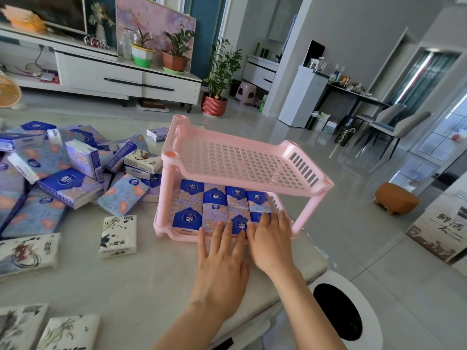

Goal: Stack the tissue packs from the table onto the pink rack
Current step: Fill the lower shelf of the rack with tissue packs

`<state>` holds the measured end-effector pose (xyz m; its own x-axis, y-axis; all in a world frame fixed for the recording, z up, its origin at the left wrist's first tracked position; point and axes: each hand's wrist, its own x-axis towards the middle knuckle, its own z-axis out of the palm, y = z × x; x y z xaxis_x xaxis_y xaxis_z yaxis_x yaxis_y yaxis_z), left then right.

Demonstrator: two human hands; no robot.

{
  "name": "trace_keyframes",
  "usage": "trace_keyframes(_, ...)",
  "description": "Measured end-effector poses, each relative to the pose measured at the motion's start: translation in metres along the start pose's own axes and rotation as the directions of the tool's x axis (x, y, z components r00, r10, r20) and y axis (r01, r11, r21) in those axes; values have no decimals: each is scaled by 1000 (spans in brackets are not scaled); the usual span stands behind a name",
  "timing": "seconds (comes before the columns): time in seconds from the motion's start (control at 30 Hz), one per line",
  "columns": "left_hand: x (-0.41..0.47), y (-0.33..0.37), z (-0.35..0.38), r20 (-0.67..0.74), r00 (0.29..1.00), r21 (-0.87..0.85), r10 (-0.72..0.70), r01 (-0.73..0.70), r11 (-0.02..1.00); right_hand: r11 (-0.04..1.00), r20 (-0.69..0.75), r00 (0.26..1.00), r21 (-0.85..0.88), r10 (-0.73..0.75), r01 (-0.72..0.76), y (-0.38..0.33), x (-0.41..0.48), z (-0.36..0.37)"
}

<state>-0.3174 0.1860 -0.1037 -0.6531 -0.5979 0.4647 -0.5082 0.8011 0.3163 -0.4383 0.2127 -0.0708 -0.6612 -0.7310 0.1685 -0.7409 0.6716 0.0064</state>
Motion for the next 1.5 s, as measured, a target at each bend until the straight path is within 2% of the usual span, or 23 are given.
trace_keyframes(0.07, 0, 0, 0, 3, 1000, 5, 1, -1, 1000, 998, -53, 999, 62, 9, -6, -4, 1, -1)
trace_keyframes(0.13, 0, -1, 1, -1, 1000, 11, 5, -5, 1000, 994, -35, 999, 111, 10, -6, -7, -2, -11)
trace_keyframes(0.23, 1, 0, -1, -7, 1000, 14, 4, -4, 1000, 998, 125, 992, 65, 11, -19, -5, 3, -15)
trace_keyframes(0.33, 1, 0, -2, 0, 1000, 13, 1, -1, 1000, 997, 203, 979, 77, 4, -20, -5, 5, -20)
trace_keyframes(0.5, 0, -1, -1, -1, 1000, 16, 5, -5, 1000, 996, 216, 976, 92, -21, 1, -3, 2, -24)
trace_keyframes(0.7, 0, 0, 1, -24, 1000, 20, 3, -2, 1000, 985, 151, 987, 166, -63, 37, -5, -5, -22)
trace_keyframes(0.9, 0, 0, -1, -51, 999, 38, -2, 4, 999, 977, 330, 942, 211, -63, -8, -5, 2, -25)
trace_keyframes(1.13, 0, 0, 0, -78, 997, 53, 15, -11, 999, 976, 300, 951, 216, -79, 12, -4, 1, -21)
trace_keyframes(1.23, -1, 0, 0, -89, 996, 43, 16, -12, 999, 968, 228, 970, 250, -82, 23, -4, 1, -17)
trace_keyframes(1.37, 0, -1, -1, -148, 988, 16, 34, -32, 999, 974, 20, 995, 206, -96, 90, -4, -8, -2)
trace_keyframes(1.43, -1, -1, -5, -174, 983, -16, 52, -56, 998, 950, -65, 991, 284, -119, 132, -6, -17, 2)
trace_keyframes(1.5, -5, 0, -12, -219, 974, -85, 57, -77, 993, 898, -262, 957, 380, -125, 221, -12, -29, -1)
